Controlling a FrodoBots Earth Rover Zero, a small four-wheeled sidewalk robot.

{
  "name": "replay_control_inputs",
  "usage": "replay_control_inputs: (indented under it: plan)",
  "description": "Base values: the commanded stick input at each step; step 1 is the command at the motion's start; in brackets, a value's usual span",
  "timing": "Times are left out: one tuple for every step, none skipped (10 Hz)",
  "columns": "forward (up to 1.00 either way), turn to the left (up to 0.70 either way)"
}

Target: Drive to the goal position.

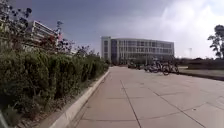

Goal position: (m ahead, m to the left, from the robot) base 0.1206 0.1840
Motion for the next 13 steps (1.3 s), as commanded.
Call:
replay_control_inputs:
  plan:
    - [0.34, 0.00]
    - [0.44, 0.00]
    - [0.45, 0.00]
    - [0.45, 0.00]
    - [0.45, 0.00]
    - [0.45, 0.00]
    - [0.45, 0.00]
    - [0.38, 0.00]
    - [0.20, 0.00]
    - [0.00, 0.00]
    - [0.00, 0.00]
    - [0.00, 0.00]
    - [0.00, 0.00]
